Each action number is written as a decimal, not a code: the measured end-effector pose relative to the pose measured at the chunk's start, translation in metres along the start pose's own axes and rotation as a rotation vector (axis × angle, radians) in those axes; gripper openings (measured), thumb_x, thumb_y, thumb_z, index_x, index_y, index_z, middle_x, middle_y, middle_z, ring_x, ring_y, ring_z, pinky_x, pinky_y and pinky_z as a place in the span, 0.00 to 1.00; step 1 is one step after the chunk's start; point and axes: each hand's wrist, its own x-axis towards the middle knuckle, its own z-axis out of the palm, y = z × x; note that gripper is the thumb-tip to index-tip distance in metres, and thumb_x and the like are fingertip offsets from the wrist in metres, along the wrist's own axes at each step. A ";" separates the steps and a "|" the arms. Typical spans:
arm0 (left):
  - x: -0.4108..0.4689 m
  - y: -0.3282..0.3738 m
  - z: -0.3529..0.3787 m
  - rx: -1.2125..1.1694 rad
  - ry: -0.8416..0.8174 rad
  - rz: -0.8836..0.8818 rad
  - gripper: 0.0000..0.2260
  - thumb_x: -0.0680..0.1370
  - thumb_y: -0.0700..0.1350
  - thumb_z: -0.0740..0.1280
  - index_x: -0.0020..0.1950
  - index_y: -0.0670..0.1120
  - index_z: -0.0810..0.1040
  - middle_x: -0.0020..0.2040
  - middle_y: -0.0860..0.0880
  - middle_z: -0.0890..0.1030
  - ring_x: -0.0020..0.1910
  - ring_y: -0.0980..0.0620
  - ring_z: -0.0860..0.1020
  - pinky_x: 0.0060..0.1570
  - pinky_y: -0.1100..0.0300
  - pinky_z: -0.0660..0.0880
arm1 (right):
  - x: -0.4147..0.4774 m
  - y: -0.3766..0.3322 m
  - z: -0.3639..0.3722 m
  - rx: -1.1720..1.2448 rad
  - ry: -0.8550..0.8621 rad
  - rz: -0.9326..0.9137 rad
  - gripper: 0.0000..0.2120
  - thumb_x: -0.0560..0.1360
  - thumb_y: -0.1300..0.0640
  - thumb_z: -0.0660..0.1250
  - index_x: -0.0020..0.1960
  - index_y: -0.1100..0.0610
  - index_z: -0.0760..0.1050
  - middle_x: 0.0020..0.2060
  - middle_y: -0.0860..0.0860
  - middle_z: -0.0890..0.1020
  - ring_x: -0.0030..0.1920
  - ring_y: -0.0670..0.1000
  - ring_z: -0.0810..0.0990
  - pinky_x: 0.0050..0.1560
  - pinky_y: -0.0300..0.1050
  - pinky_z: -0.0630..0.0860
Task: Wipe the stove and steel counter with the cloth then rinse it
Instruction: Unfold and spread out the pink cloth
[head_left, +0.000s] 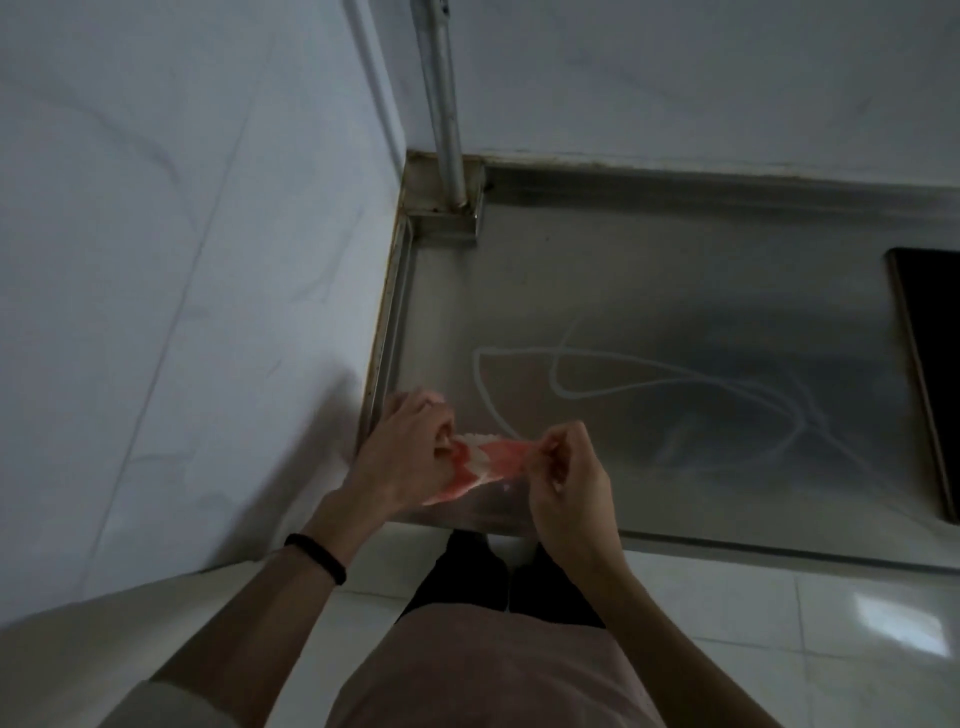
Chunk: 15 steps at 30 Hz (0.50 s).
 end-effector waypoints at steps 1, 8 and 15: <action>-0.005 0.005 -0.004 -0.118 -0.018 0.045 0.11 0.75 0.49 0.74 0.55 0.48 0.78 0.59 0.56 0.73 0.65 0.52 0.70 0.67 0.59 0.66 | 0.000 -0.002 -0.011 0.016 0.012 -0.002 0.14 0.81 0.65 0.65 0.45 0.47 0.70 0.37 0.38 0.81 0.34 0.41 0.78 0.32 0.33 0.72; -0.025 0.024 -0.011 -0.480 -0.151 0.128 0.10 0.74 0.44 0.76 0.42 0.53 0.75 0.34 0.63 0.75 0.35 0.60 0.72 0.41 0.63 0.70 | 0.004 -0.013 -0.067 -0.031 0.021 -0.081 0.09 0.85 0.58 0.61 0.47 0.49 0.67 0.36 0.41 0.82 0.30 0.46 0.79 0.30 0.52 0.76; -0.042 0.038 -0.030 -0.671 -0.150 0.192 0.13 0.75 0.41 0.76 0.47 0.60 0.80 0.39 0.60 0.82 0.38 0.62 0.80 0.41 0.68 0.76 | 0.012 -0.032 -0.126 0.038 0.172 -0.186 0.13 0.86 0.59 0.61 0.46 0.45 0.67 0.31 0.41 0.79 0.25 0.41 0.72 0.24 0.33 0.65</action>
